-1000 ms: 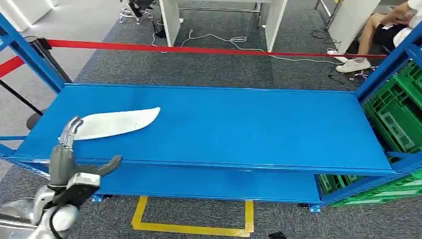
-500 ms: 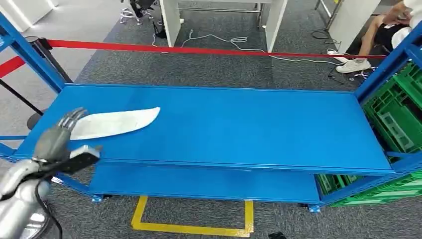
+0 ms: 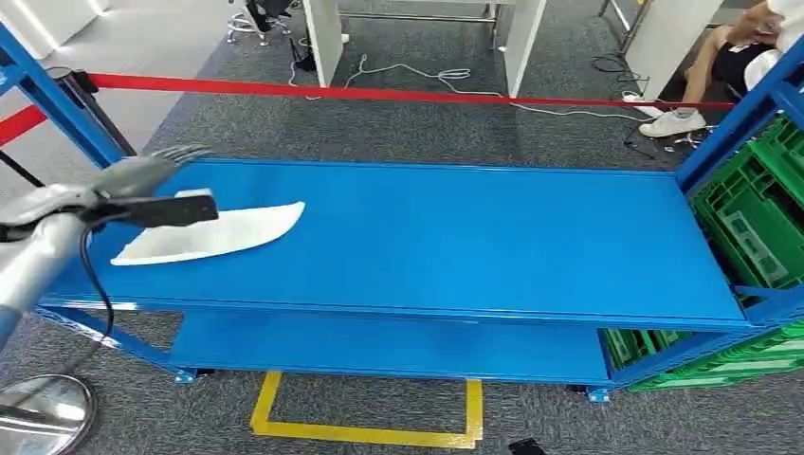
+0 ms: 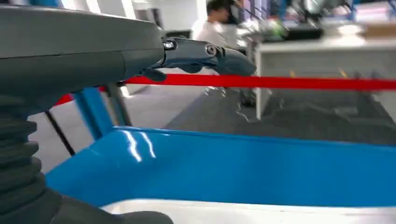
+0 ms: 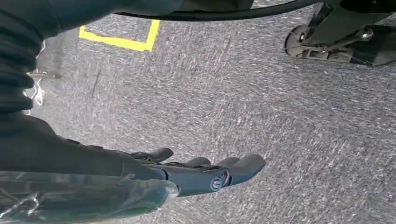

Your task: Take the parts from the cabinet and place them on the table.

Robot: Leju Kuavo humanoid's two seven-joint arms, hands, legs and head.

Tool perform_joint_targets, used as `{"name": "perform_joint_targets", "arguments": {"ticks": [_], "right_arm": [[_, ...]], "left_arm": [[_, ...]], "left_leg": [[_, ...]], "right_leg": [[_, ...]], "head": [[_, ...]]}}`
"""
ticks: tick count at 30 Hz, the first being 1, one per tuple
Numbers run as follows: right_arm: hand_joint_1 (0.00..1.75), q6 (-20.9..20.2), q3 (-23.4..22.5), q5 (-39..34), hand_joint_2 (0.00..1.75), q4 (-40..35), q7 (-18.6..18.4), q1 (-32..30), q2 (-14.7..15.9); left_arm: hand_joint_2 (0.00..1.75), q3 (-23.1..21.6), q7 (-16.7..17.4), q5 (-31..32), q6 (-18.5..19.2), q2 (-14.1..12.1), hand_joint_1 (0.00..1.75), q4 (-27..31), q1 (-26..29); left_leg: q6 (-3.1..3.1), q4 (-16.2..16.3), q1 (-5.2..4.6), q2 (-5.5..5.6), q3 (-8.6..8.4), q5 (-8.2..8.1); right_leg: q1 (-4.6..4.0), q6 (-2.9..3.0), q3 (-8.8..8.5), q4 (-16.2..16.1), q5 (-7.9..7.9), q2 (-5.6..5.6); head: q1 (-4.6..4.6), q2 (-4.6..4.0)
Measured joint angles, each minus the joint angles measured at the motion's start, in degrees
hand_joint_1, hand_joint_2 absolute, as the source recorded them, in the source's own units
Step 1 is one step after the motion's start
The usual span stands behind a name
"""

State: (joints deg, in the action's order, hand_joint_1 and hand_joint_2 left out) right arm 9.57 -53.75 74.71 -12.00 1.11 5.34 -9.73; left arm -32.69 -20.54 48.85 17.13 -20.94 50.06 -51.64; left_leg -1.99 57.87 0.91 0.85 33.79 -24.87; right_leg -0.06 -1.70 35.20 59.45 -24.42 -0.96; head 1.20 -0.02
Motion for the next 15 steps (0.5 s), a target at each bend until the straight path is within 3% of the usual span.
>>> {"name": "perform_joint_targets", "arguments": {"ticks": [6,15], "right_arm": [[0.0,0.07,0.0,0.33,1.75,0.02,-0.2,0.05,-0.11],[0.0,0.09,0.0,0.59,1.75,0.02,-0.35,0.13,-0.13]], "left_arm": [[1.75,-11.54,0.46,-3.99,8.63,1.72,0.0,-7.39,-8.45],[1.75,-22.51,0.52,-9.77,10.11,3.43,0.0,-12.41,-10.07]], "left_leg": [[-0.01,0.0,0.0,-0.06,-0.01,0.01],[-0.02,-0.01,0.0,-0.08,-0.01,0.01]], "right_leg": [[0.0,0.01,0.04,0.0,0.01,-0.07],[-0.01,0.02,0.05,0.02,0.01,-0.11]], "head": [[0.0,0.0],[0.0,0.0]]}}
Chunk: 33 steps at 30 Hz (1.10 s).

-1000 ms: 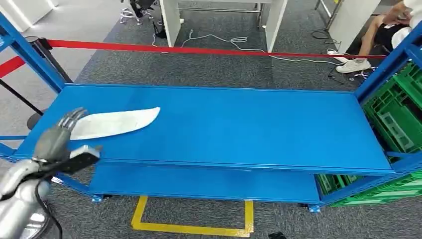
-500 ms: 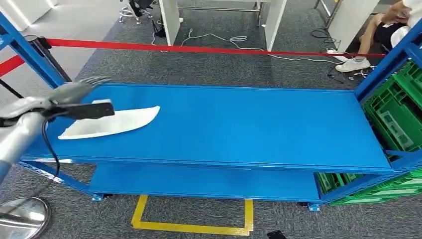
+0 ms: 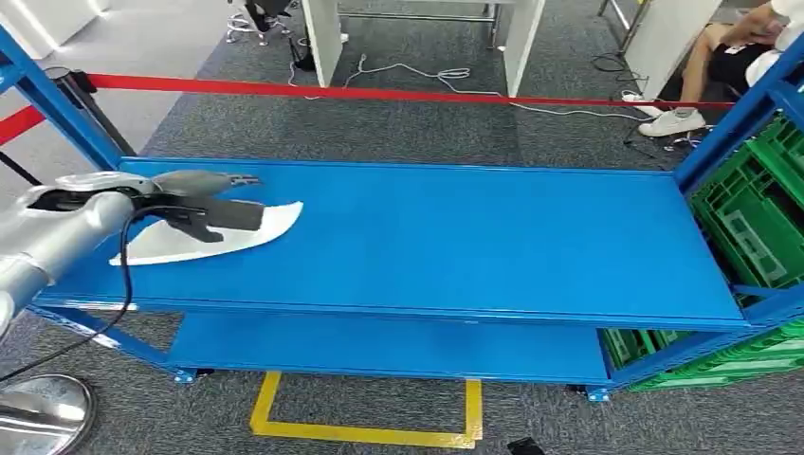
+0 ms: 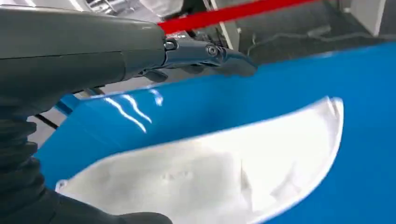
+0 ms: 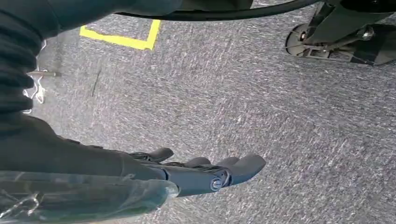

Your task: Take the parts from the cabinet and place them on the table.

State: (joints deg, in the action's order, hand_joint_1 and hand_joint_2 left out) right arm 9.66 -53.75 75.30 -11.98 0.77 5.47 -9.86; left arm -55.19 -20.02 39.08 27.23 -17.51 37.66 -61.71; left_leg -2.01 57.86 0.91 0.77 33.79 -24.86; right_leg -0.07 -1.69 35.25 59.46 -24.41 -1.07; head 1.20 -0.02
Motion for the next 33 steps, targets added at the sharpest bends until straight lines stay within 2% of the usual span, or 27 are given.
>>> {"name": "perform_joint_targets", "arguments": {"ticks": [13,28,33], "right_arm": [[0.0,0.0,0.0,0.24,1.75,0.0,-0.35,0.0,0.0],[0.0,0.0,0.0,0.48,1.75,0.0,-0.77,0.0,0.0],[0.0,-0.02,0.0,0.61,1.75,0.0,-0.83,-0.01,0.0]], "left_arm": [[1.75,-6.77,0.31,-3.71,-0.44,0.17,0.0,-1.92,0.11],[1.75,-13.18,2.14,-7.34,-0.85,2.03,0.0,-1.4,0.63],[1.75,-14.55,2.16,-8.44,-2.91,2.03,0.0,-1.42,1.87]], "left_leg": [[0.0,0.0,0.0,0.01,0.01,0.0],[0.0,0.0,0.0,0.01,0.01,0.0],[0.0,0.0,0.0,0.01,0.01,0.0]], "right_leg": [[0.0,0.0,-0.01,0.0,0.0,0.01],[0.01,0.0,-0.01,0.0,0.0,0.02],[0.0,0.0,-0.01,0.0,0.0,0.02]], "head": [[0.0,0.0],[0.02,0.0],[0.0,0.0]]}}
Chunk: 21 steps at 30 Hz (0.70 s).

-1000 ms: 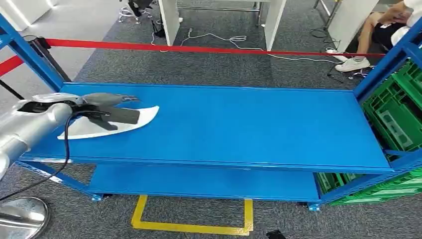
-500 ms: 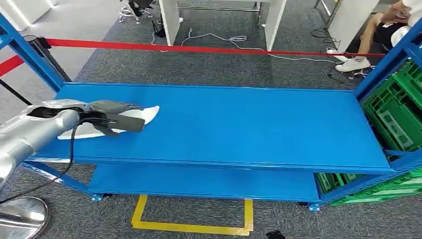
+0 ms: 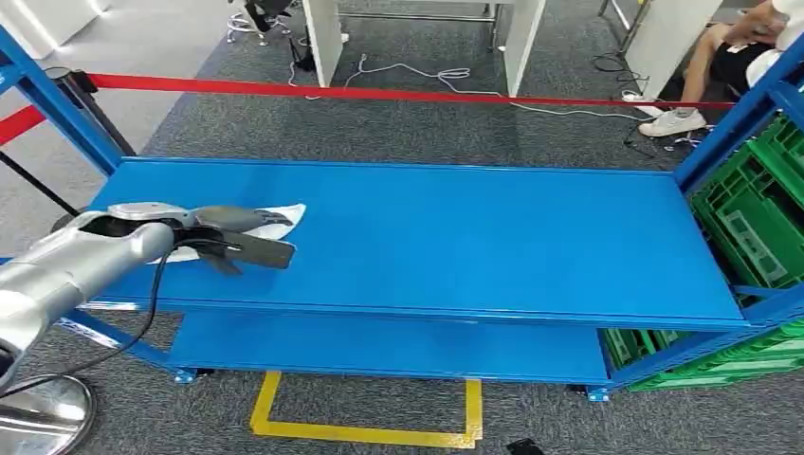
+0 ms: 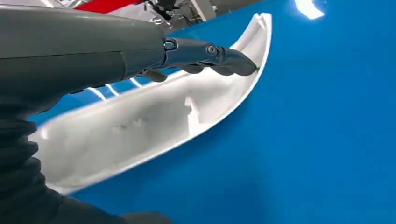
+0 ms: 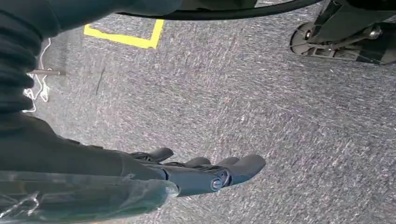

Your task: Take the parts from the cabinet and place them on the table.

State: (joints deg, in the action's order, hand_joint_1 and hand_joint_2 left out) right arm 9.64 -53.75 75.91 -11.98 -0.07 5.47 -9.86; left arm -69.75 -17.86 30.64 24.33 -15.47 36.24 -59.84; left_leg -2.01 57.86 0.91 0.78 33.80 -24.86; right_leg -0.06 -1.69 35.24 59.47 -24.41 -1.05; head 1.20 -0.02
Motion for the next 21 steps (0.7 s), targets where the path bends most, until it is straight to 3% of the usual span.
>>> {"name": "perform_joint_targets", "arguments": {"ticks": [9,13,19,20,21], "right_arm": [[0.0,0.02,-0.02,-0.39,1.75,0.0,0.02,-0.06,0.0],[0.0,0.02,-0.09,-0.55,1.75,0.0,0.07,-0.06,0.0],[0.0,-0.07,-0.2,-0.57,1.75,0.0,0.26,-0.05,0.0],[0.0,-0.09,-0.2,-0.57,1.75,0.0,0.33,-0.06,0.0],[0.0,-0.09,-0.2,-0.57,1.75,0.0,0.35,-0.05,0.0]], "left_arm": [[1.75,-1.55,1.16,0.29,-6.6,-2.18,0.0,-0.72,3.04],[1.75,-1.59,2.01,2.01,-11.52,-2.91,0.0,-1.36,4.52],[1.75,-1.44,2.54,4.07,-14.49,-3.19,0.0,-1.9,5.07],[1.75,-1.42,2.73,4.53,-14.77,-3.26,0.1,-1.92,5.07],[1.75,-1.38,2.93,4.87,-15.08,-3.34,1.38,-1.92,5.08]], "left_leg": [[0.0,-0.01,0.0,0.0,0.01,0.0],[0.0,-0.03,0.0,0.01,0.0,0.0],[0.0,-0.04,-0.01,0.02,-0.13,0.01],[-0.01,-0.04,-0.01,0.02,-0.13,0.02],[0.0,-0.04,-0.01,0.02,-0.14,0.04]], "right_leg": [[0.0,0.0,0.0,0.01,0.0,0.01],[0.0,0.01,-0.03,0.01,-0.01,0.03],[0.01,0.02,-0.18,0.0,-0.02,0.06],[0.01,0.02,-0.18,0.0,-0.02,0.06],[0.01,0.03,-0.19,0.0,-0.01,0.06]], "head": [[-0.02,0.0],[0.02,0.0],[0.0,0.0],[0.0,0.0],[0.0,0.0]]}}
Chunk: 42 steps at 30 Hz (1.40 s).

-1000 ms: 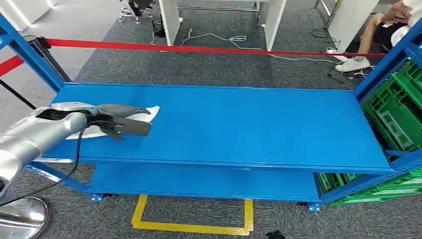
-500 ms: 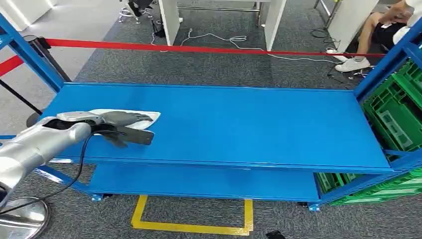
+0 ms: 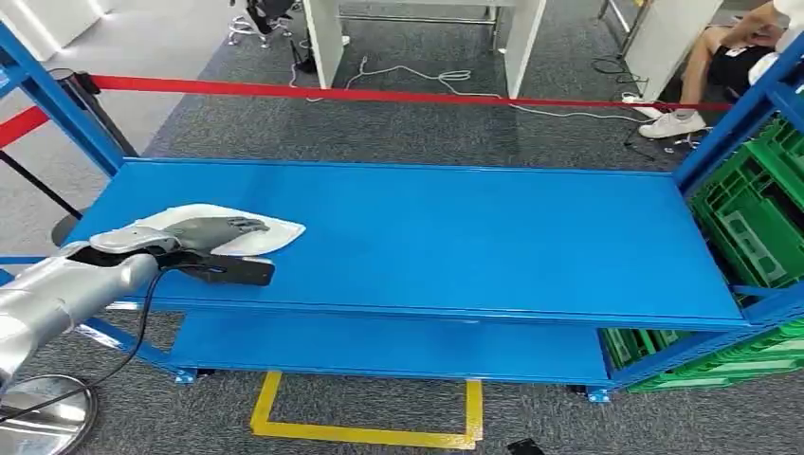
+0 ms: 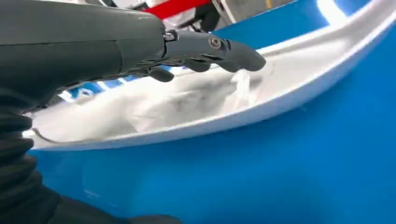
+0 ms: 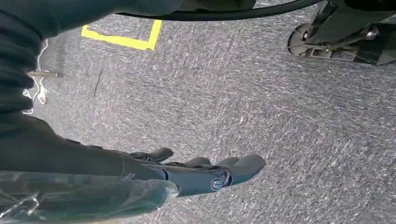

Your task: Take the parts from the cabinet and place them on the table.

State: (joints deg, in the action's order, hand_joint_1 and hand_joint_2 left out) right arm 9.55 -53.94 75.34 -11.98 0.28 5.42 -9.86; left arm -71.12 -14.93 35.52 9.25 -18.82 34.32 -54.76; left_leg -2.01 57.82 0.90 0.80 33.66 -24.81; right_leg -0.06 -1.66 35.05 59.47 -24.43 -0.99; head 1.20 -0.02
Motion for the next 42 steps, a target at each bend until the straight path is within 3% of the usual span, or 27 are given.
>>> {"name": "perform_joint_targets", "arguments": {"ticks": [1,2,42], "right_arm": [[0.0,0.0,0.0,0.0,1.75,0.0,0.09,0.0,-0.02],[0.0,-0.02,0.0,-0.02,1.75,0.0,0.17,-0.01,-0.02],[0.0,-0.02,-0.22,-0.04,1.75,0.0,0.44,0.0,-0.02]], "left_arm": [[1.75,0.02,0.15,0.42,-0.05,-0.09,1.62,-0.02,0.01],[1.75,0.02,0.18,0.7,-0.05,-0.2,1.75,-0.02,0.02],[1.75,3.85,-0.17,3.43,-3.43,-0.04,1.75,-0.04,2.27]], "left_leg": [[-0.02,0.0,0.0,0.0,0.0,0.04],[-0.05,0.0,0.0,0.0,0.0,0.08],[-0.07,0.0,0.01,0.0,0.0,0.15]], "right_leg": [[0.0,0.01,0.0,0.0,0.02,0.0],[0.0,0.01,0.02,0.0,0.05,0.0],[-0.01,0.04,0.05,0.03,0.11,-0.03]], "head": [[0.0,0.0],[0.0,0.0],[0.02,0.0]]}}
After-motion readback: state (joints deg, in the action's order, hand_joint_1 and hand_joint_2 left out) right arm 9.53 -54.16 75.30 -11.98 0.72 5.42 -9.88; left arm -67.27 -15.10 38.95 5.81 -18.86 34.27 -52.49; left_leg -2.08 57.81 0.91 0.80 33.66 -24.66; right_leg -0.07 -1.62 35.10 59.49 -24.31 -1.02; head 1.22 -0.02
